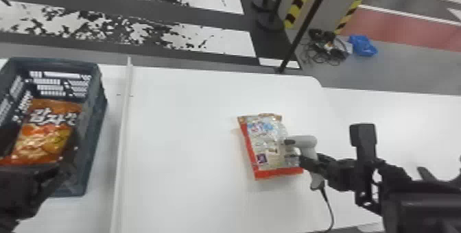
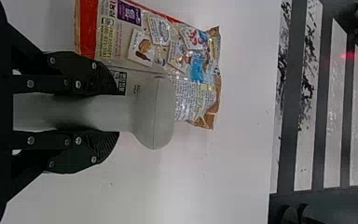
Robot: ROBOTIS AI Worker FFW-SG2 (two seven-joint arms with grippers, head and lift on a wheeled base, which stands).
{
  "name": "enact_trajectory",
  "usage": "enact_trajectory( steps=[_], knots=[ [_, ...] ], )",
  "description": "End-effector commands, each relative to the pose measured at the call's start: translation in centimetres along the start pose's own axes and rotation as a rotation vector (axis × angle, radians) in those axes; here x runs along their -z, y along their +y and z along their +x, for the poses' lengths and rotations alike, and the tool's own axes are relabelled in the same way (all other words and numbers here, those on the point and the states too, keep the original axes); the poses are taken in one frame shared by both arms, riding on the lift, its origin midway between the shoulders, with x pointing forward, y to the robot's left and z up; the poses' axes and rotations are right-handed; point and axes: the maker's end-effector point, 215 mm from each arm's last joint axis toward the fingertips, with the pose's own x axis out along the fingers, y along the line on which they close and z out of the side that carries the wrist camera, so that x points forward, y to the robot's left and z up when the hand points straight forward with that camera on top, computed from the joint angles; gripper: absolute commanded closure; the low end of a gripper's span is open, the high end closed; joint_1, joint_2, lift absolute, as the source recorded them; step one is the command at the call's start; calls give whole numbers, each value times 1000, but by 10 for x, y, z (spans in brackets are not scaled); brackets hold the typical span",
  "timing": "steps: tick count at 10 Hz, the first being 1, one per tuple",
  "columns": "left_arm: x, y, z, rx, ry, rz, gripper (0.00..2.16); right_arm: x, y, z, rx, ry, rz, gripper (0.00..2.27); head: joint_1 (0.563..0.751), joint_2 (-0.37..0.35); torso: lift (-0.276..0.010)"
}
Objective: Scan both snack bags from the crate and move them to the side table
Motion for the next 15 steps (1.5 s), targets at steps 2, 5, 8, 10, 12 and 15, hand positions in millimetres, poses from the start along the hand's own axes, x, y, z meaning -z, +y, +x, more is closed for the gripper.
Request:
enact_trajectory(
  steps=[2,5,8,10,12,15],
  knots=[
    [1,-1,-1,2,3,0,100,2,-1,2,2,12,0,2250,695,-272,-75],
    [2,-1,-2,2,6,0,100,2,2,6,-5,15,2,2250,695,-273,-75],
    [1,-1,-3,0,5,1,100,-1,-5,5,6,11,-1,2250,695,-269,-75],
    [-1,0,-3,0,1,4,100,-1,-23,1,31,7,13,2250,695,-278,-75],
    [0,0,-3,0,4,3,100,-2,-42,5,56,-14,25,2250,695,-303,-75],
    [0,1,-3,-3,5,3,100,3,-74,15,105,-20,37,2250,695,-336,-75]
  ],
)
